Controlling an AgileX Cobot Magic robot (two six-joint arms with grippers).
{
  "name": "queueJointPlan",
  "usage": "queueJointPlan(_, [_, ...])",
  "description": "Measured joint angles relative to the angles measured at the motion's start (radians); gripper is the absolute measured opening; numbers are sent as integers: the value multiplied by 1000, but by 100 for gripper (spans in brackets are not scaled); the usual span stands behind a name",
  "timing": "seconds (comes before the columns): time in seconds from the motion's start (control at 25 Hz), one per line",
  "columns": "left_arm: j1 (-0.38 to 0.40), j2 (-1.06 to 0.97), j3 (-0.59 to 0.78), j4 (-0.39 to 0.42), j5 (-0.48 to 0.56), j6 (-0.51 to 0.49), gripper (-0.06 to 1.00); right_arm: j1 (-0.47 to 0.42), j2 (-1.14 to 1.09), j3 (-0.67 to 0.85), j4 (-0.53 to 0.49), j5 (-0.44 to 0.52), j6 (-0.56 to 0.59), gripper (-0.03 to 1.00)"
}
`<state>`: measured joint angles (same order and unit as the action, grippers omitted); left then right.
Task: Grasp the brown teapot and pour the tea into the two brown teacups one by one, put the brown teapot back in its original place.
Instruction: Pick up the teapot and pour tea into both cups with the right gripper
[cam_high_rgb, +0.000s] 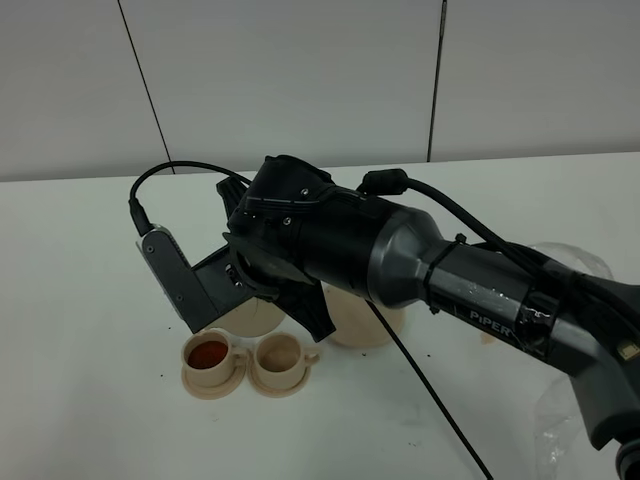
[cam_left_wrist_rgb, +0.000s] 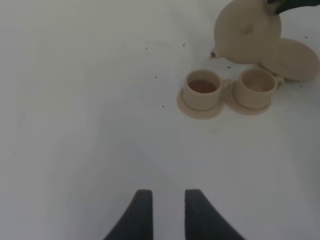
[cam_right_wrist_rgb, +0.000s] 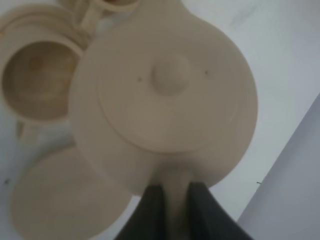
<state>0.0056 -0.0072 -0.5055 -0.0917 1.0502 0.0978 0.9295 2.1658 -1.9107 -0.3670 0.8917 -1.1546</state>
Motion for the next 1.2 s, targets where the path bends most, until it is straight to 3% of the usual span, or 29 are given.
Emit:
queueJointPlan(0.6, [0,0,0,0,0,0,23,4,0,0,12,-5,21,10])
queueJointPlan(1.2, [0,0,0,0,0,0,23,-34,0,0,105,-16,21,10])
